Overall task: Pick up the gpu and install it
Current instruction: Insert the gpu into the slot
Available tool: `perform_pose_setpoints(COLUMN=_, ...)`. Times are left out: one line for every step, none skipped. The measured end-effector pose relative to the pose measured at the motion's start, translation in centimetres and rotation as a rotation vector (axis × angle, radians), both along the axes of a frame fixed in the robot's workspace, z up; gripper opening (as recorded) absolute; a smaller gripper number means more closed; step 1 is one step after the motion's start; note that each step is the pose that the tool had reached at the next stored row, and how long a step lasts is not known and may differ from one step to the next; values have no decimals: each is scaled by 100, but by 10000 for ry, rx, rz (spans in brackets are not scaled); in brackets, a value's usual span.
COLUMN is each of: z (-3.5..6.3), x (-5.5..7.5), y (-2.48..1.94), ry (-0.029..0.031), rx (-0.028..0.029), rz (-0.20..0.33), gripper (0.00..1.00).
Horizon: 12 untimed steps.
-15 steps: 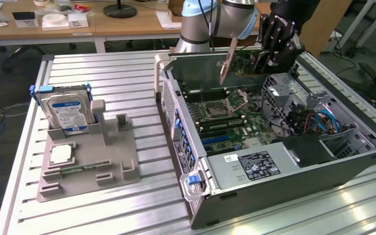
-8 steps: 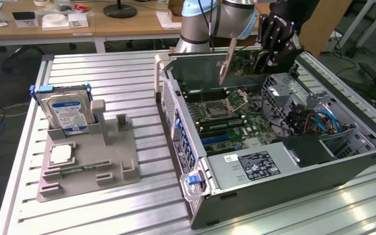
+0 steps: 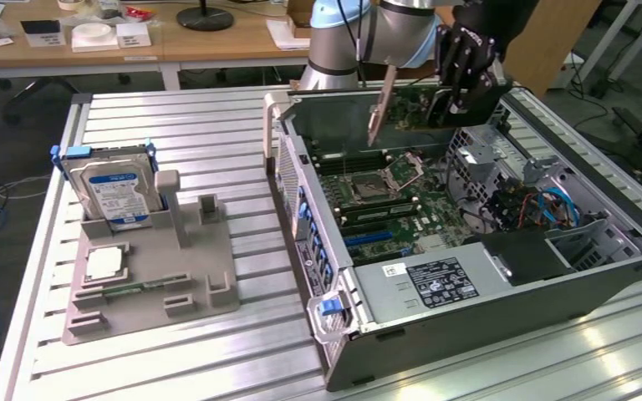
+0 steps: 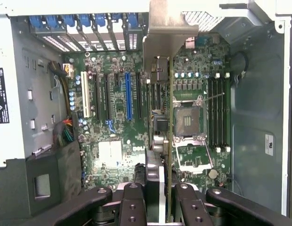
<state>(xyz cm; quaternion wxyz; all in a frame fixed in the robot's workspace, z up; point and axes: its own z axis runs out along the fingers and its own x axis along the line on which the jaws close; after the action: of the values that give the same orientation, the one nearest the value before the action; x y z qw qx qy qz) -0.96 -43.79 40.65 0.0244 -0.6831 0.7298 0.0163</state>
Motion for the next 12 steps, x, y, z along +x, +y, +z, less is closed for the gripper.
perform_pose_setpoints(z=0, x=-5, y=-1, ry=0, rx=-1, rz=1, gripper=28)
perform_pose_setpoints(z=0, x=-6, y=-1, ry=-3, rx=0, rz=2, gripper=28)
perform_pose_setpoints(z=0, x=-9, y=-1, ry=-10, rx=-1, rz=2, gripper=28)
perform_pose_setpoints(z=0, x=-9, y=-1, ry=-15, rx=0, rz=2, gripper=28)
perform_pose_setpoints(z=0, x=-9, y=-3, ry=-19, rx=0, rz=5, gripper=28)
perform_pose_setpoints(z=0, x=-10, y=-6, ry=-21, rx=0, rz=8, gripper=28)
perform_pose_setpoints(z=-1, x=-12, y=-7, ry=-24, rx=1, rz=15, gripper=28)
perform_pose_setpoints(z=-1, x=-13, y=-11, ry=-25, rx=2, rz=24, gripper=28)
perform_pose_setpoints(z=-5, x=-15, y=-13, ry=-26, rx=6, rz=38, gripper=28)
perform_pose_setpoints(z=-13, x=-15, y=-15, ry=-26, rx=8, rz=57, gripper=28)
perform_pose_setpoints(z=-22, x=-15, y=-17, ry=-25, rx=5, rz=82, gripper=28)
perform_pose_setpoints(z=-34, x=-15, y=-18, ry=-25, rx=6, rz=107, gripper=28)
